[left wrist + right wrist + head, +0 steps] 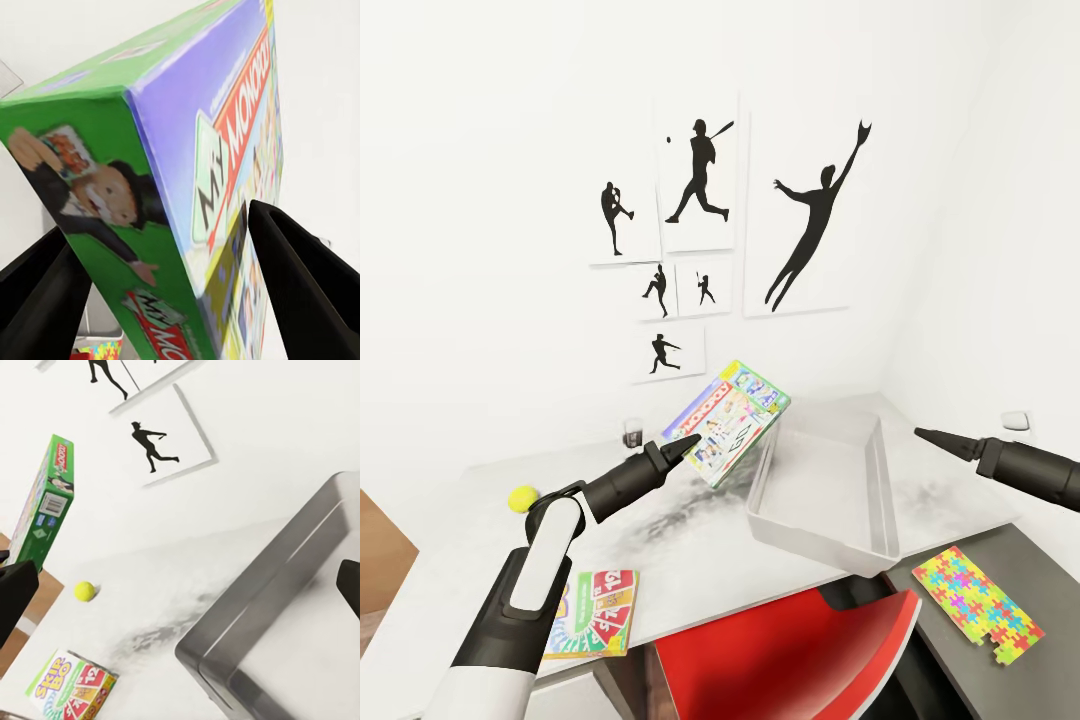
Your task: Put all the toys in the child's room - the three board games (two on the bed and one on the table), the two jigsaw puzzles on the table, and the tennis ball on the table - inside the toy box on the table in the child's room.
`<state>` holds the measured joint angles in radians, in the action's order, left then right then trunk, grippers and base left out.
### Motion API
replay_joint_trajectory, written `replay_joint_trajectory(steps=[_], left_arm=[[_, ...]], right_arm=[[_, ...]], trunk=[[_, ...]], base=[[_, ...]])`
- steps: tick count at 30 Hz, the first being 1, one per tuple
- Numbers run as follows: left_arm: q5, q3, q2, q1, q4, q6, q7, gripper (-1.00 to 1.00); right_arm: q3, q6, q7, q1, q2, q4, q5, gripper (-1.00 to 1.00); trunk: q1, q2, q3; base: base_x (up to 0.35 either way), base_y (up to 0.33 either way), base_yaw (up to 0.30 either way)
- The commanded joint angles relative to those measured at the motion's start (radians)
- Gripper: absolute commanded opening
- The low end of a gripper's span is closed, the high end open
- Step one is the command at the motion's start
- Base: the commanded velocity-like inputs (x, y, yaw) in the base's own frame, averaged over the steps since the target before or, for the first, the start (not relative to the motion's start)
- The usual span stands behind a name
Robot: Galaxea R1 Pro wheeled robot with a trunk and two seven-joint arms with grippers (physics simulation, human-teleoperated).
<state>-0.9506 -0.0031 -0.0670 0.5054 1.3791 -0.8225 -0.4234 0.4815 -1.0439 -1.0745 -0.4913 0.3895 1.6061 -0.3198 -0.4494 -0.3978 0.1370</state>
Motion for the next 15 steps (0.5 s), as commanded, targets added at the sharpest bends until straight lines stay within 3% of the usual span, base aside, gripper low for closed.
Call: replay_joint_trajectory(steps=[1, 15], left_arm=[[-0.002, 0.001, -0.001, 0.001, 0.000, -0.006, -0.001, -1.00], [0.005, -0.010, -0.001, 0.004, 0.002, -0.007, -0.001, -1.00]], right_arm=[[0.001, -0.003, -0.006, -0.001, 0.000, 0.000, 0.003, 1.00], [-0.001, -0.003, -0.008, -0.001, 0.001, 0.000, 0.002, 1.00]], trunk=[[-0.001, -0.002, 0.002], [-0.001, -0.002, 0.002]], base=[[0.000, 0.000, 0.000], [0.000, 0.000, 0.000]])
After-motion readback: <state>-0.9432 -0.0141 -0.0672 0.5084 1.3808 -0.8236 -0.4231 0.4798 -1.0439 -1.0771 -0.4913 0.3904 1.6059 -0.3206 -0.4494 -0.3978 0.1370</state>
